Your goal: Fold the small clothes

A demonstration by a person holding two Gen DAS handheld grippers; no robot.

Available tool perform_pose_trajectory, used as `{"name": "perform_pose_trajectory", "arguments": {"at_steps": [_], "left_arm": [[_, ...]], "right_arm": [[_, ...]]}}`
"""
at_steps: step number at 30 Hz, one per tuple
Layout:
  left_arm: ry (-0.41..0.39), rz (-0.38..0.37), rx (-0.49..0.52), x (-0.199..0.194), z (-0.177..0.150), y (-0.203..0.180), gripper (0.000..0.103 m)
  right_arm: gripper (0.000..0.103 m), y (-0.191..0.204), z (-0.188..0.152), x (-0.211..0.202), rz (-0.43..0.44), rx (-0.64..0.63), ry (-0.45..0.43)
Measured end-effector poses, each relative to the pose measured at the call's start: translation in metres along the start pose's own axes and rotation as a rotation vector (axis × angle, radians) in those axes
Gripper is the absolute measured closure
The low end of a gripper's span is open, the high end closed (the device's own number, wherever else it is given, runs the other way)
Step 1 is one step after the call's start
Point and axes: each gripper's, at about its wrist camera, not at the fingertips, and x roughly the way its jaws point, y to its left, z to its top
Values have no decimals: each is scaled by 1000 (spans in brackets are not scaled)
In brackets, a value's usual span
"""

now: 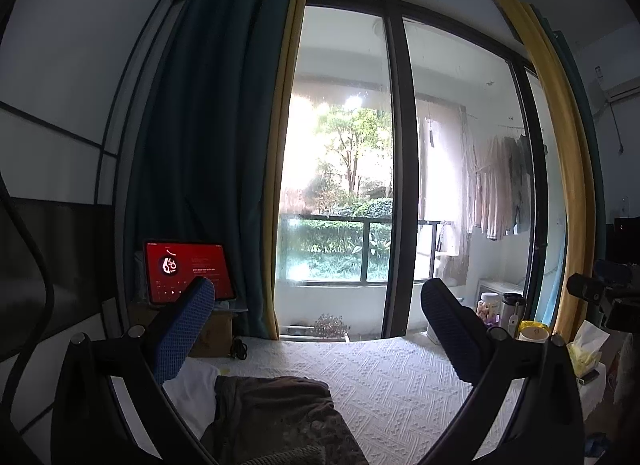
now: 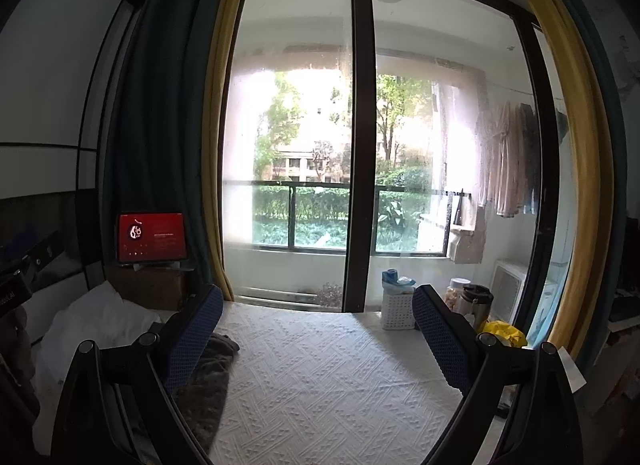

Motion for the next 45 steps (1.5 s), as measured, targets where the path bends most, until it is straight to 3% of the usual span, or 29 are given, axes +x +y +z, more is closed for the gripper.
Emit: {"name": "perform_pose_trajectory", "arguments": {"at_steps": [45], "left_arm": [[27,-34,4,1,-4,-6,1]], "right_arm": [[7,0,-5,12,13,10,40]]}}
